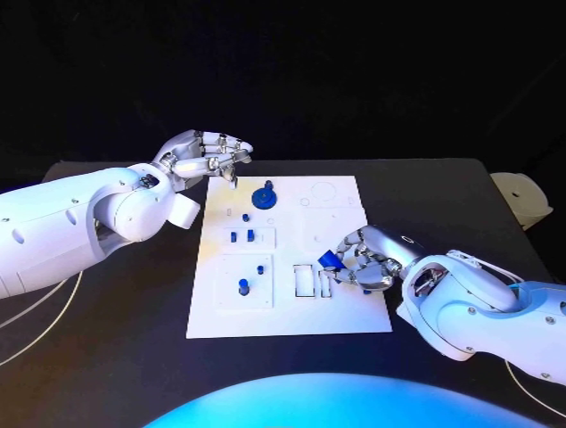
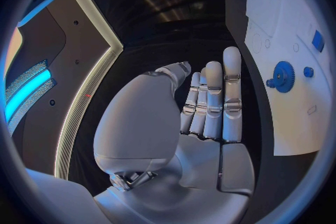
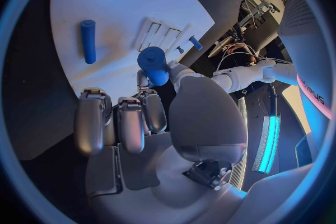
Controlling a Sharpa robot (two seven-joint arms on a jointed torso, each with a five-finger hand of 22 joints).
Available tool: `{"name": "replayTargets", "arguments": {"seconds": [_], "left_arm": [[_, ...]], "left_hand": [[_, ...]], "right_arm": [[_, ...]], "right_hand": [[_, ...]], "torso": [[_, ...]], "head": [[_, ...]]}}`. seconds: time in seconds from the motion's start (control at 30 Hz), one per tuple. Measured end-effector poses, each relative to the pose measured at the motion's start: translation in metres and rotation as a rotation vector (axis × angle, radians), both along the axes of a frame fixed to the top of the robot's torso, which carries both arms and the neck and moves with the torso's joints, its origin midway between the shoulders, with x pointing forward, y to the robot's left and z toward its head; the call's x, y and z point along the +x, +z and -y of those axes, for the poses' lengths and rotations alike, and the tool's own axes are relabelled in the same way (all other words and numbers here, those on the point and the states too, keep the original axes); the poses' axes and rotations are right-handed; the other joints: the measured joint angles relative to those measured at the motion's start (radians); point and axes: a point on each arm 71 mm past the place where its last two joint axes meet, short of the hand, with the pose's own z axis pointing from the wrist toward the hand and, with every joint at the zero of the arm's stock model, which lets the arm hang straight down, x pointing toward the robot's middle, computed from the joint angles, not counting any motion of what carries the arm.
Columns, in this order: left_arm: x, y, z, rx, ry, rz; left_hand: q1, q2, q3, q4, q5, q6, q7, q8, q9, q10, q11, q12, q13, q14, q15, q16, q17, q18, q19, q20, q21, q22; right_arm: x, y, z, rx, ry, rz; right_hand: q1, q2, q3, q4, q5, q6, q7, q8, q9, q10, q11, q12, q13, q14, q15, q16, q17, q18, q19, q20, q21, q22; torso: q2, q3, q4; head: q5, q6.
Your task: Assemble the parts on the task board
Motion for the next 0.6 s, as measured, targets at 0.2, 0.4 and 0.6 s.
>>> {"name": "replayTargets", "arguments": {"seconds": [0.2,0.4,0.6], "left_arm": [[0.0,0.0,0.001,-0.001,-0.003,0.0],[0.0,0.0,0.002,-0.002,-0.005,0.0],[0.0,0.0,0.002,-0.002,-0.005,0.0]], "left_hand": [[0.0,0.0,0.0,0.0,0.0,0.0,0.0,0.0,0.0,0.0,0.0,0.0,0.0,0.0,0.0,0.0,0.0,0.0,0.0,0.0,0.0,0.0],[0.0,0.0,0.0,0.0,0.0,0.0,0.0,0.0,0.0,0.0,0.0,0.0,0.0,0.0,0.0,0.0,0.0,0.0,0.0,0.0,0.0,0.0],[0.0,0.0,0.0,0.0,0.0,0.0,0.0,0.0,0.0,0.0,0.0,0.0,0.0,0.0,0.0,0.0,0.0,0.0,0.0,0.0,0.0,0.0]], "right_arm": [[0.002,-0.008,-0.014,0.01,0.02,-0.033],[0.004,-0.015,-0.022,0.009,0.034,-0.065],[0.005,-0.018,-0.028,0.007,0.042,-0.082]], "right_hand": [[-0.021,0.019,-0.003,0.003,0.0,0.004,0.004,0.0,0.0,-0.004,-0.004,-0.004,0.0,-0.001,-0.006,0.0,0.0,0.0,0.0,0.0,0.0,0.0],[-0.057,0.019,-0.007,0.007,0.0,0.007,0.007,0.043,0.001,0.0,-0.007,-0.004,0.0,0.0,-0.007,0.004,0.0,0.0,-0.004,-0.004,0.004,0.0],[-0.081,0.019,-0.012,0.003,-0.006,0.011,0.011,0.062,0.039,0.009,-0.016,-0.004,0.0,0.0,-0.014,0.004,0.0,-0.016,0.0,-0.007,0.007,0.0]], "torso": [[0.0,0.0007,-0.0004],[0.002,0.0012,-0.0002],[0.002,0.0014,-0.0003]], "head": [[0.001,-0.002],[0.004,-0.003],[0.007,-0.004]]}}
